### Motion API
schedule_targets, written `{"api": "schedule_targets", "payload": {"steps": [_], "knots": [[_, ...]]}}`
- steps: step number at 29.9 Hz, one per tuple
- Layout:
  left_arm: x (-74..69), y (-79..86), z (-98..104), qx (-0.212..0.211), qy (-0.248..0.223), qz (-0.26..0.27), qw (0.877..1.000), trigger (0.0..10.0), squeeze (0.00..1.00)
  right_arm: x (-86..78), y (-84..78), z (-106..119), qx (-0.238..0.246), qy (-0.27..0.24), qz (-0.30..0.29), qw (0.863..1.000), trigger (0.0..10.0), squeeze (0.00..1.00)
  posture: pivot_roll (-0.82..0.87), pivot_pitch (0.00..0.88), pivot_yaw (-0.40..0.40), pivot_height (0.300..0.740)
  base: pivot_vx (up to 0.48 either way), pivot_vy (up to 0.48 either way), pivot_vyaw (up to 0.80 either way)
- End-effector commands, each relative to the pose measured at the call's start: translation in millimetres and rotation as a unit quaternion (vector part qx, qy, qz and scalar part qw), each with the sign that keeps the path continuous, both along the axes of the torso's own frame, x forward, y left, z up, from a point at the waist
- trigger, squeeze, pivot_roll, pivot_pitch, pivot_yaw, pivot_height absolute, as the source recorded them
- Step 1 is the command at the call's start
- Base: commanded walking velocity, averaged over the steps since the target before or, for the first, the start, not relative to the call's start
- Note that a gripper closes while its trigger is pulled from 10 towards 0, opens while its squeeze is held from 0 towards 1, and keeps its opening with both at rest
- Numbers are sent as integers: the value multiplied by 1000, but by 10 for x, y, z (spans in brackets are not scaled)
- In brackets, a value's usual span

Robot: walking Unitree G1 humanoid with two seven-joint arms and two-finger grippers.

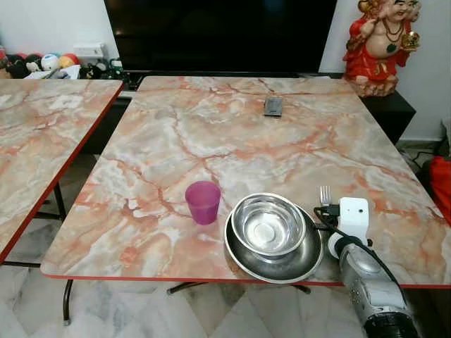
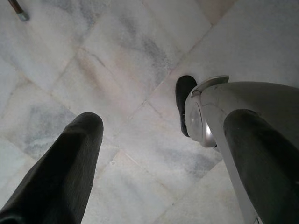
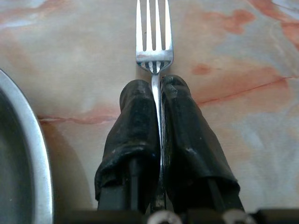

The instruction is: Setting the table

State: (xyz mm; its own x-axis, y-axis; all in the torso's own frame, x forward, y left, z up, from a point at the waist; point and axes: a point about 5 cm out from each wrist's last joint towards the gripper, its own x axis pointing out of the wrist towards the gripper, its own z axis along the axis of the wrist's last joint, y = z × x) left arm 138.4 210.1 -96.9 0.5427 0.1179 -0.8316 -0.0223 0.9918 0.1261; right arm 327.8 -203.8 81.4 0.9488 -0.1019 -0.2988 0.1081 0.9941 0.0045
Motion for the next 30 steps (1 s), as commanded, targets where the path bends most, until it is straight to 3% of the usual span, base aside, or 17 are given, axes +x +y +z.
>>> {"api": "schedule_targets", "payload": {"steps": [1,6,9,10,19,21,22,30], "knots": [[-135,-85,-63,-5,25,-14,1000,10000,0,14,45,2,2,-2,4,1000,10000,0,-6,100,4,740,0,0,0],[-134,-94,-64,-5,24,-15,1000,10000,0,7,56,-1,4,-3,4,1000,10000,0,-7,98,4,740,0,0,0],[-112,-98,-57,-4,21,-15,1000,10000,0,3,59,-5,6,-3,4,1000,10000,51,-7,97,5,740,0,0,0],[-82,-86,-46,-1,17,-15,1000,10000,0,3,60,-9,7,-4,4,1000,10000,227,-7,97,5,740,0,0,0],[46,184,51,4,0,-4,1000,10000,0,-8,60,-38,6,1,3,1000,10000,224,-4,97,4,740,0,0,0],[54,213,61,5,0,-4,1000,10000,0,-10,60,-39,6,1,2,1000,10000,282,-6,97,4,740,0,0,0],[61,228,66,6,0,-4,1000,10000,0,-11,57,-39,6,1,1,1000,10000,463,-6,97,4,740,0,0,0],[71,224,69,9,-1,-5,1000,10000,0,-7,50,-38,6,0,-1,1000,10000,353,-4,95,4,740,0,0,0]]}}
